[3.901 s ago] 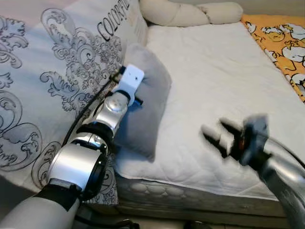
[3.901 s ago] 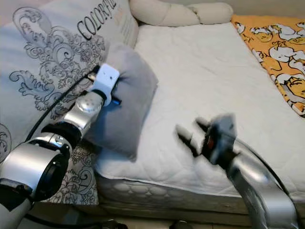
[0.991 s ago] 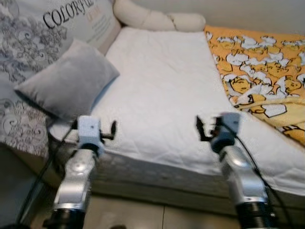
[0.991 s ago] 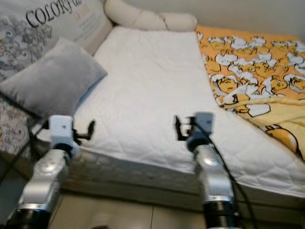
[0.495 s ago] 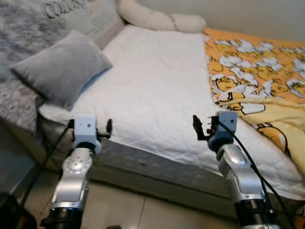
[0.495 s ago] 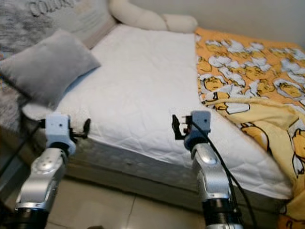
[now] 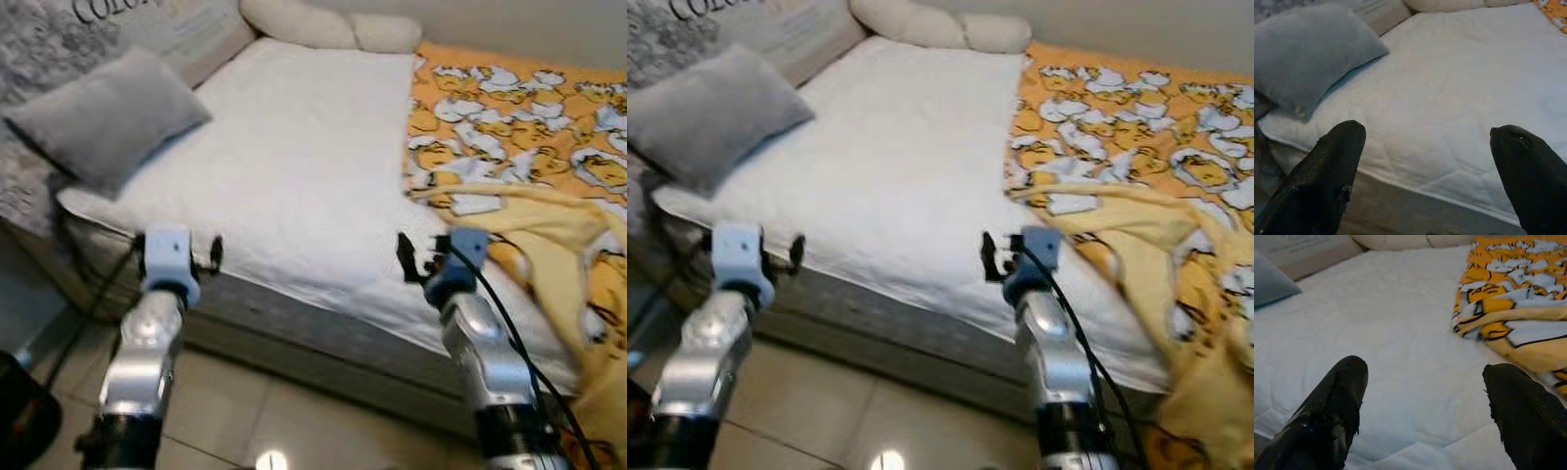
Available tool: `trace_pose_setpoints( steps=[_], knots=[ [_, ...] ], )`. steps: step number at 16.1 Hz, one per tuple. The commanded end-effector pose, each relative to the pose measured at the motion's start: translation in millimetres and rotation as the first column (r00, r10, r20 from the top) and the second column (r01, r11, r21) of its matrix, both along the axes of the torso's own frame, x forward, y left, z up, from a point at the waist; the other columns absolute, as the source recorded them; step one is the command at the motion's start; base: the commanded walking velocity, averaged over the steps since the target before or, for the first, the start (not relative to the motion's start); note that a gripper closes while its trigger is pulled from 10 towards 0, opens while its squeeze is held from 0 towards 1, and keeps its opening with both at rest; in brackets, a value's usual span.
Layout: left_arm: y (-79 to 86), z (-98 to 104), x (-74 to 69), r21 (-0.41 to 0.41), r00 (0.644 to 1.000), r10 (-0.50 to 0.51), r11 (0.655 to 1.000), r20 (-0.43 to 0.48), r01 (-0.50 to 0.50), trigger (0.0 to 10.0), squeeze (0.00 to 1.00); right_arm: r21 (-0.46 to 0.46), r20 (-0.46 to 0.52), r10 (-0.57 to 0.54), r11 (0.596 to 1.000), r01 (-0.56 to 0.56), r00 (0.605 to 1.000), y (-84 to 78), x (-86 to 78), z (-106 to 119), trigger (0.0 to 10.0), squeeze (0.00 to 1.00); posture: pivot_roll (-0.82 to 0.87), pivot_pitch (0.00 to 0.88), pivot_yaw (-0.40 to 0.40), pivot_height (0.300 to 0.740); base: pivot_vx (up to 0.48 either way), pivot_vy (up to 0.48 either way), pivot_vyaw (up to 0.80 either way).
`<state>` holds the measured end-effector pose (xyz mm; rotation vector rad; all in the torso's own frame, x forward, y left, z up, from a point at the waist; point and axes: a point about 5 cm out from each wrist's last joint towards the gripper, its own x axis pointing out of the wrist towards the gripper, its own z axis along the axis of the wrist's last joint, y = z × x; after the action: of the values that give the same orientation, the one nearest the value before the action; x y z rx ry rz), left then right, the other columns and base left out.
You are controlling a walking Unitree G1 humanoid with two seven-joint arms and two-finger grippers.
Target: Clean up the room
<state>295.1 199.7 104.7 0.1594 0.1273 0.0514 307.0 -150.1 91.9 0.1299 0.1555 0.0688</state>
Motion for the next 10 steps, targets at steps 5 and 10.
trace_pose_setpoints(
  steps=[5,10],
  knots=[
    [-9.2,-6.2,1.4,0.005,0.999,-0.036,0.999,-0.027,0.036,10.0,1.0,-0.005,-0.006,-0.068,0.998,0.068,0.998,-18.9,-6.6,-6.0,10.0,0.0,0.05,0.0,0.038,0.74,0.0,-0.48,0.0],
    [-6.3,-8.7,-0.6,0.011,0.999,-0.036,0.999,-0.036,0.036,10.0,1.0,-0.005,0.003,-0.049,0.999,0.049,0.999,-18.1,-8.0,-5.4,10.0,0.0,0.05,0.0,0.038,0.74,0.0,-0.48,0.0]
  ],
)
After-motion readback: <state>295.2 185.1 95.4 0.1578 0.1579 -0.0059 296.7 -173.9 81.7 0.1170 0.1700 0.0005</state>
